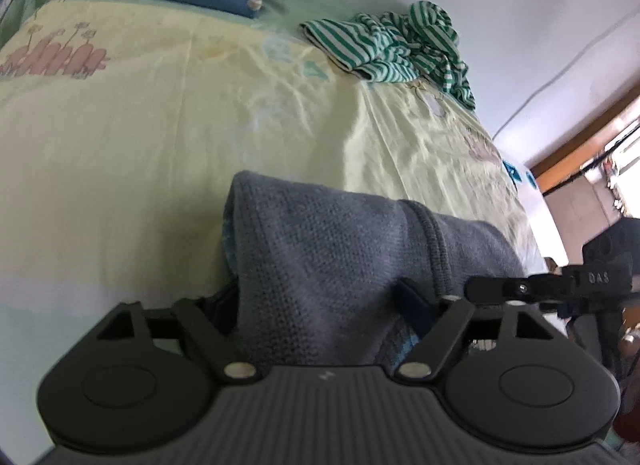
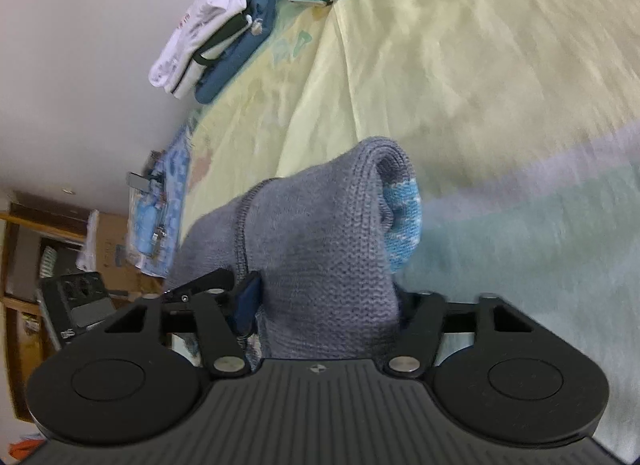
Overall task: Fold clothes
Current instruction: 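Lift the folded grey sweater off the bed with both grippers, then carry the grey sweater with both grippers onto the stack of folded clothes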
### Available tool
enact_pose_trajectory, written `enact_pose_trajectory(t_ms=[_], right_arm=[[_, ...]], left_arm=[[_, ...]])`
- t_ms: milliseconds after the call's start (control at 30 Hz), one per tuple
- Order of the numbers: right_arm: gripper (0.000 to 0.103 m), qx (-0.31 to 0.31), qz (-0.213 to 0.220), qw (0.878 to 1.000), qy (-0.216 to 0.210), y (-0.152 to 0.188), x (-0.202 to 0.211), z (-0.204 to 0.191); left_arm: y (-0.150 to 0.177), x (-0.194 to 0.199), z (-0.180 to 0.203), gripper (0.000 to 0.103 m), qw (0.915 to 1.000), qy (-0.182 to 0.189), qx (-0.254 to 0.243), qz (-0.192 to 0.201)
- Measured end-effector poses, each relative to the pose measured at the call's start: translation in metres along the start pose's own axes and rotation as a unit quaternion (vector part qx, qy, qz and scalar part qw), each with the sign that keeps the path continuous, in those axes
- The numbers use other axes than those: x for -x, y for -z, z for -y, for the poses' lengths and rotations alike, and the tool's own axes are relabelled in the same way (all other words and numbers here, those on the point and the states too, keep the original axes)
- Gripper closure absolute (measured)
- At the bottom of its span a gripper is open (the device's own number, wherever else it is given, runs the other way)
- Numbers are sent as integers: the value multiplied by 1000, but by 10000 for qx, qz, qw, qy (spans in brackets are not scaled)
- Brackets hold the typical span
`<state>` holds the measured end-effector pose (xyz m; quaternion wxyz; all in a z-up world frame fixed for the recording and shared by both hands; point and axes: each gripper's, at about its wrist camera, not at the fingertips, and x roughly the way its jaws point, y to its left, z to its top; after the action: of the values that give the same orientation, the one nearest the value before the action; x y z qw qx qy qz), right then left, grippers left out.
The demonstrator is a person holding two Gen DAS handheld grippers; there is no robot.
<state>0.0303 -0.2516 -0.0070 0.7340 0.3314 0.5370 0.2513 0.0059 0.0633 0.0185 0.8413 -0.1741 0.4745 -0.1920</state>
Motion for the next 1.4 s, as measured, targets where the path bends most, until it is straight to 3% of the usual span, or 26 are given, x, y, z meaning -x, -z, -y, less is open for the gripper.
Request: enact_pose_trajectory(t_ms=[200,300,733,1033,1400], right_arm=[[54,189,43,9997,137,3,1,-8],[56,363,98,9991,173,5,3,-14],[57,746,322,9966,156,9,12,-30],[57,998,399,9939,247,-4,8,-55],[58,1061,445,9933,-54,-40,-6,-91]], left_arm=[[8,4,6,58,9998,53,65,159],[11,10,10,61,9996,82,-30,270],[5,34,24,64,9982,122,-75,577],[-15,47,34,65,9966,-284,-339,696],[-58,75,20,65,9930,-471,-412,1001]])
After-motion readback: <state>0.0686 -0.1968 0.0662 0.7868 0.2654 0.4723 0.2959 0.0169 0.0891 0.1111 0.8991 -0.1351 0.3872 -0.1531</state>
